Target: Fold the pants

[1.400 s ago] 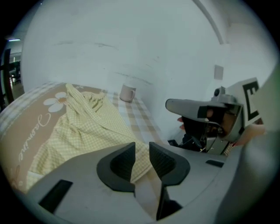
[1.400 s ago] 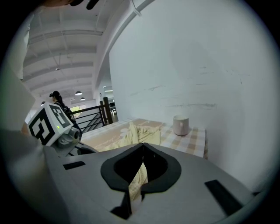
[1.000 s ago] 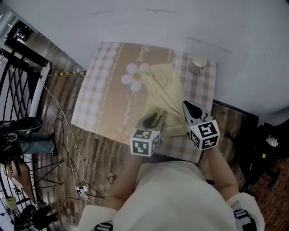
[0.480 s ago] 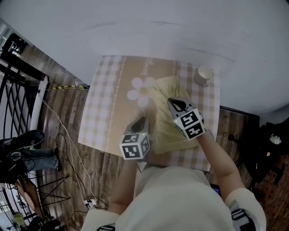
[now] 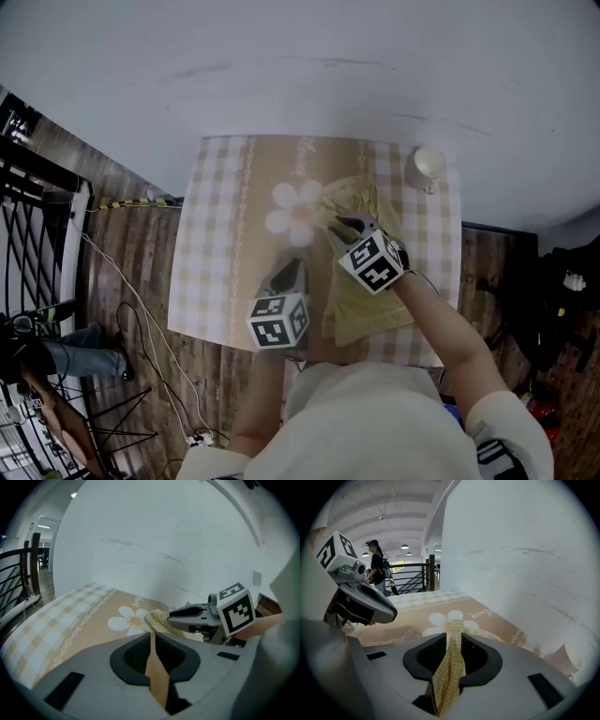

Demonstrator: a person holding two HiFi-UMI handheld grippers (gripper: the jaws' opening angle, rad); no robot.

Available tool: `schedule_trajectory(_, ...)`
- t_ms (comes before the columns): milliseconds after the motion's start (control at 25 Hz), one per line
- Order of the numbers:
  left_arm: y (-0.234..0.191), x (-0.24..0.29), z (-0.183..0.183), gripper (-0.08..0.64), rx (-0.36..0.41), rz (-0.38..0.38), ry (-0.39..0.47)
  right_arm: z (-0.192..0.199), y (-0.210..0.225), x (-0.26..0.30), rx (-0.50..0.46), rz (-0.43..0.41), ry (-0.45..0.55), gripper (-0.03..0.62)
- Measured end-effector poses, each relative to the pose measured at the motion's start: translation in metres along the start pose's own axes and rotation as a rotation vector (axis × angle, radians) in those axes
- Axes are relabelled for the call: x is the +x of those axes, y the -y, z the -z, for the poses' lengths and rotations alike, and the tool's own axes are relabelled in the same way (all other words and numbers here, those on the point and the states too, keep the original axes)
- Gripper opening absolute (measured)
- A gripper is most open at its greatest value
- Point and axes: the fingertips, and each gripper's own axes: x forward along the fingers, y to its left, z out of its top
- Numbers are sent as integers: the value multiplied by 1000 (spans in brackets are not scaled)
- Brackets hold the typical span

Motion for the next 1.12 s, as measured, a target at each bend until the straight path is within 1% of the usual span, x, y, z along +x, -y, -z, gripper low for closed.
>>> schedule_trajectory(280, -10, 15, -5, 31, 1, 26, -20, 13, 5, 20, -17, 30, -51, 92)
schedule_trajectory(320, -11, 17, -4, 31, 2, 30, -24, 15, 8, 21, -20, 39, -55, 89)
schedule_trajectory(400, -11, 22, -4, 31, 3, 36, -34, 19, 17, 23, -17, 65, -67, 55)
schedule_trajectory(480, -11, 25, -3, 31, 4, 44, -42, 25, 30, 22, 4, 96, -83, 27)
schedule_trajectory(560, -11, 29, -2, 31, 2, 52, -48, 31, 47, 20, 34, 128, -96, 17)
schedule_trajectory(760, -11, 45, -6, 31, -14, 69, -53, 50, 97, 9, 90, 219, -143, 14)
schedule_trajectory(920, -6, 67, -15, 31, -15, 79, -52, 68, 137, -1, 152, 297, -177, 8)
schedule_trajectory(1000, -2, 79, -21, 31, 1, 84, -51, 74, 149, -2, 168, 315, -193, 8)
schedule_trajectory(1120, 7, 100, -26, 32, 36, 101, -63, 81, 156, 1, 171, 312, -223, 9)
